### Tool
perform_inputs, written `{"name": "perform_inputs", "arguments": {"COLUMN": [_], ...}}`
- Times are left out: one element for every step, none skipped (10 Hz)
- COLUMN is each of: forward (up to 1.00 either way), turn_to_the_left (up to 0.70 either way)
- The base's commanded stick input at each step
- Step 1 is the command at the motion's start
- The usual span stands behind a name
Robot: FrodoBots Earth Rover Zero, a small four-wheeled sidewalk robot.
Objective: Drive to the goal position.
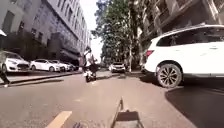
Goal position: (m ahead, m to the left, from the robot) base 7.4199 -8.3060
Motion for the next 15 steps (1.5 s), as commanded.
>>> {"name": "perform_inputs", "arguments": {"forward": [0.7,0.7,0.7,0.7,0.7,0.7,0.7,0.7,0.7,0.7,0.7,0.7,0.7,0.7,0.7], "turn_to_the_left": [0.0,0.0,0.0,0.0,0.0,0.0,0.0,0.0,0.0,0.0,0.0,0.0,0.0,0.0,0.0]}}
